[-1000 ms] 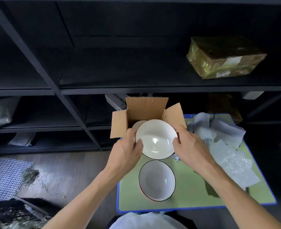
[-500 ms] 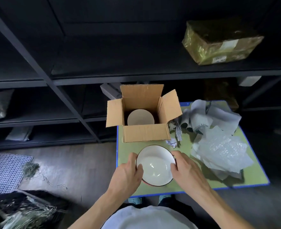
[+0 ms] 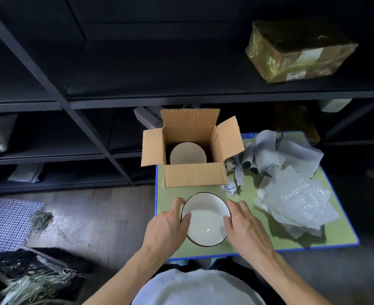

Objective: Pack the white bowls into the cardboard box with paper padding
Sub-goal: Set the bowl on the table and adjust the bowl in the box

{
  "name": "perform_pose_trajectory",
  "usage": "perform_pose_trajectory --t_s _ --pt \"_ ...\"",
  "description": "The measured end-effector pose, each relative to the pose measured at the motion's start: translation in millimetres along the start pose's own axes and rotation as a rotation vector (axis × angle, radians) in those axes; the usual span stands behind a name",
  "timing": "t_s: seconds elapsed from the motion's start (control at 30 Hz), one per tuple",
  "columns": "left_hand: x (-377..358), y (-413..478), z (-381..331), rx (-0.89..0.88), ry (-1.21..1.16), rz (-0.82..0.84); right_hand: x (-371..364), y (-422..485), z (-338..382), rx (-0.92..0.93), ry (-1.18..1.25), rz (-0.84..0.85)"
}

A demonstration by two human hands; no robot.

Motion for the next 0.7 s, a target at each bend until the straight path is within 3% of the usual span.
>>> perform_pose_trajectory --t_s 0.17,0.43,0.7 --pt "31.2 4.4 -14.0 -0.087 0.000 -0.109 30.2 10.7 13.4 0.102 -0.083 -0.097" --pt "89.7 22.4 -44.1 -0.230 -0.128 -0.325 77.6 53.0 38.8 0.225 -0.001 -0.188" --pt "100.6 96.1 -41.3 -0.175 0.115 -0.414 81.6 127.6 36.6 0.251 -0.028 -0.187"
Point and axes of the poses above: each hand's wrist, its own y-axis towards the middle knuckle, its own x-axis out of the back of the hand, z = x × y, the point moved 8 cm from there along y, towards the middle knuckle, and after that the axes turned 15 degrees about x, right-handed, at the moved point
